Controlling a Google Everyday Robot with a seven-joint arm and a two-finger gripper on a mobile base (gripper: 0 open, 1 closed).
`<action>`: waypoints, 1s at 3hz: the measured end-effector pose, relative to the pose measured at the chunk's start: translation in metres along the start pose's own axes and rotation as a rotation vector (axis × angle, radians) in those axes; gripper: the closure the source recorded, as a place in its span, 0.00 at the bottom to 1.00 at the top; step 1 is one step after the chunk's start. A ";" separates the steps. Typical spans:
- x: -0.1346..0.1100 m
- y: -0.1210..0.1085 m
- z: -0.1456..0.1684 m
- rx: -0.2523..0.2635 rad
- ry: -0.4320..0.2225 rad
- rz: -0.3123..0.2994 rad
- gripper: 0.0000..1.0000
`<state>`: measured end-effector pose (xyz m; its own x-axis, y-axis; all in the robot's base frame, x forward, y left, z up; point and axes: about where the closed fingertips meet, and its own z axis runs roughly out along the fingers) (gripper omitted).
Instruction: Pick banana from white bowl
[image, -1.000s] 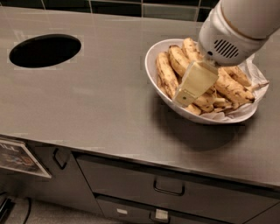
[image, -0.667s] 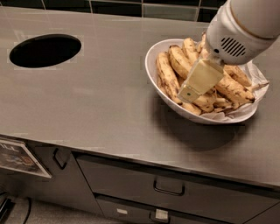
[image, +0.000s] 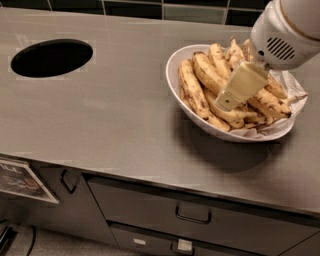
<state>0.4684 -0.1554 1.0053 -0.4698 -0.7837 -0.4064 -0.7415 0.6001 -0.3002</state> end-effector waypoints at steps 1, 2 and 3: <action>-0.006 0.005 0.006 -0.007 0.005 -0.011 0.25; -0.014 0.012 0.014 -0.024 0.008 -0.029 0.27; -0.020 0.019 0.022 -0.037 0.013 -0.040 0.30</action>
Offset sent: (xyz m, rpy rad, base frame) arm 0.0116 0.0316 -0.0288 -0.0094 0.0581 0.0543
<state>0.4741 -0.1248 0.9881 -0.4457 -0.8090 -0.3833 -0.7769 0.5623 -0.2834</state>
